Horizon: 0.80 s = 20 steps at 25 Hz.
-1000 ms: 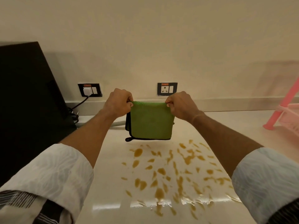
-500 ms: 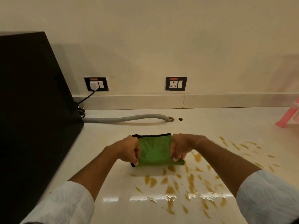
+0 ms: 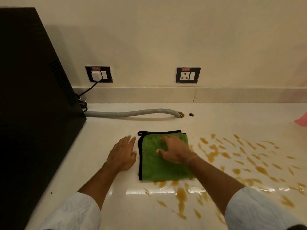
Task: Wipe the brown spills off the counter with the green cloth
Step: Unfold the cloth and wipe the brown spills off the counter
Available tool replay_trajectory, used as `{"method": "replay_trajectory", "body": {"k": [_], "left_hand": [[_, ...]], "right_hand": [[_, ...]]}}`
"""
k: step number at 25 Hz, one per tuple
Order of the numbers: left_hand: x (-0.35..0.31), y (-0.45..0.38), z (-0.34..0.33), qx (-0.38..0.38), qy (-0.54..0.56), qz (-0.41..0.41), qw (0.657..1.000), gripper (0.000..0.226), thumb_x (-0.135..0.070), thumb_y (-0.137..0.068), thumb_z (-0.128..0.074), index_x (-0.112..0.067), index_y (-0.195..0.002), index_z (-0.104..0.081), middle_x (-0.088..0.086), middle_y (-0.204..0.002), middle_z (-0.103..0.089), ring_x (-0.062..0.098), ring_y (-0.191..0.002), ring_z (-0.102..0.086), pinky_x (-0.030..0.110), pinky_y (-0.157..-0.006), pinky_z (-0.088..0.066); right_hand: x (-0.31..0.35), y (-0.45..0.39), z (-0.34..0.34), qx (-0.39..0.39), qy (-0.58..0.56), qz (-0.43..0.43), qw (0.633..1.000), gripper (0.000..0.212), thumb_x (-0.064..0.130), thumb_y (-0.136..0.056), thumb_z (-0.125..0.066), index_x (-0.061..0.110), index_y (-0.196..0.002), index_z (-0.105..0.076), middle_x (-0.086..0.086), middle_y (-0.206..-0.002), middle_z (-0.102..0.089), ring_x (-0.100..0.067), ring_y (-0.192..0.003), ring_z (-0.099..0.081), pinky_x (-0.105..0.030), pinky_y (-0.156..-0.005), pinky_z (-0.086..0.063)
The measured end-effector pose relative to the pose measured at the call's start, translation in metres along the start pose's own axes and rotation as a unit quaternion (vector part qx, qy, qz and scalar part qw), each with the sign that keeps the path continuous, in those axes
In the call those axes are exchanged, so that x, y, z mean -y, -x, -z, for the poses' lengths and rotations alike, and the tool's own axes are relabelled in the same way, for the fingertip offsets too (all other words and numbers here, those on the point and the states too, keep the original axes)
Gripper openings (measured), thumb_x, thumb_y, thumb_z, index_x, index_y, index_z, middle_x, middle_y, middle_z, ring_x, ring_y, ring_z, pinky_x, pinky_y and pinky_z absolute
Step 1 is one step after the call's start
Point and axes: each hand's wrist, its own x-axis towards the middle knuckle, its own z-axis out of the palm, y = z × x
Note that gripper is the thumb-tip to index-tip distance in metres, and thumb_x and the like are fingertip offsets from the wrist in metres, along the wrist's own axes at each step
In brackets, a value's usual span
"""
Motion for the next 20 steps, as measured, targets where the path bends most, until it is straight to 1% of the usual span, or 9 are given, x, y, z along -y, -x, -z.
{"method": "replay_trajectory", "body": {"k": [3,4,6,9,12,15,17,18,20], "left_hand": [[0.017,0.004,-0.017,-0.010,-0.022,0.017,1.000,0.073,-0.046,-0.087,-0.020,-0.016,-0.152,-0.006,0.009,-0.162,-0.003,0.023,-0.150,-0.001,0.037,-0.121,-0.001],[0.022,0.004,-0.021,-0.013,-0.029,0.017,0.999,0.076,-0.050,-0.084,-0.013,-0.017,-0.152,-0.003,0.008,-0.163,0.000,0.022,-0.150,0.002,0.037,-0.120,0.002],[0.030,0.004,-0.025,-0.016,-0.025,0.018,0.999,0.084,-0.057,-0.077,-0.002,-0.019,-0.152,-0.002,0.006,-0.163,0.001,0.020,-0.149,0.004,0.037,-0.120,0.005],[0.035,0.005,-0.029,-0.026,-0.032,0.014,0.999,0.085,-0.058,-0.076,0.002,-0.021,-0.152,-0.001,0.003,-0.163,0.002,0.018,-0.149,0.004,0.037,-0.120,0.005],[0.035,0.004,-0.032,-0.040,-0.029,0.008,0.999,0.082,-0.057,-0.078,0.001,-0.022,-0.152,-0.003,0.002,-0.163,0.001,0.016,-0.149,0.003,0.036,-0.120,0.005],[0.038,0.003,-0.033,-0.041,-0.023,0.008,0.999,0.081,-0.056,-0.078,0.001,-0.023,-0.152,-0.004,0.002,-0.163,0.000,0.015,-0.149,0.004,0.036,-0.120,0.005],[0.037,0.004,-0.033,-0.041,-0.026,0.009,0.999,0.081,-0.055,-0.077,0.002,-0.023,-0.152,-0.003,0.002,-0.163,0.001,0.015,-0.149,0.004,0.035,-0.120,0.006],[0.037,0.004,-0.033,-0.040,-0.028,0.009,0.999,0.081,-0.054,-0.077,0.002,-0.023,-0.152,-0.002,0.002,-0.163,0.002,0.015,-0.149,0.005,0.035,-0.120,0.006],[0.035,0.005,-0.034,-0.038,-0.034,0.015,0.999,0.079,-0.053,-0.079,0.000,-0.022,-0.152,0.000,0.003,-0.163,0.003,0.016,-0.149,0.005,0.036,-0.120,0.006]], "right_hand": [[0.016,-0.008,-0.035,-0.011,0.071,0.015,0.997,0.075,0.059,-0.092,-0.039,0.024,-0.154,-0.015,-0.013,-0.163,-0.009,-0.034,-0.149,-0.008,-0.053,-0.121,-0.008],[0.019,-0.012,-0.045,-0.017,0.085,0.014,0.996,0.074,0.060,-0.093,-0.035,0.027,-0.154,-0.009,-0.013,-0.164,-0.003,-0.034,-0.150,-0.001,-0.055,-0.121,-0.002],[0.022,-0.019,-0.057,-0.029,0.102,0.005,0.994,0.073,0.059,-0.093,-0.028,0.030,-0.154,-0.001,-0.014,-0.164,0.003,-0.037,-0.149,0.007,-0.060,-0.118,0.005],[0.026,-0.029,-0.064,-0.047,0.121,-0.017,0.991,0.073,0.062,-0.091,-0.020,0.032,-0.153,0.005,-0.017,-0.163,0.006,-0.042,-0.148,0.011,-0.065,-0.116,0.007],[0.034,-0.038,-0.068,-0.069,0.128,-0.029,0.989,0.075,0.067,-0.090,-0.014,0.033,-0.153,0.007,-0.018,-0.162,0.006,-0.044,-0.147,0.012,-0.065,-0.115,0.008],[0.035,-0.015,-0.076,-0.084,0.126,0.028,0.988,0.075,0.072,-0.088,-0.012,0.037,-0.152,0.006,-0.015,-0.163,0.008,-0.039,-0.148,0.015,-0.063,-0.116,0.007],[0.026,0.009,-0.079,-0.077,0.135,0.072,0.985,0.073,0.073,-0.089,-0.011,0.040,-0.152,0.006,-0.011,-0.163,0.010,-0.034,-0.148,0.017,-0.059,-0.118,0.007],[0.021,0.015,-0.079,-0.075,0.138,0.072,0.985,0.072,0.073,-0.089,-0.011,0.041,-0.152,0.005,-0.010,-0.163,0.011,-0.033,-0.148,0.017,-0.058,-0.119,0.007],[0.015,0.009,-0.074,-0.083,0.136,0.023,0.987,0.071,0.070,-0.090,-0.011,0.040,-0.152,0.005,-0.010,-0.163,0.010,-0.032,-0.148,0.016,-0.057,-0.119,0.007]]}}
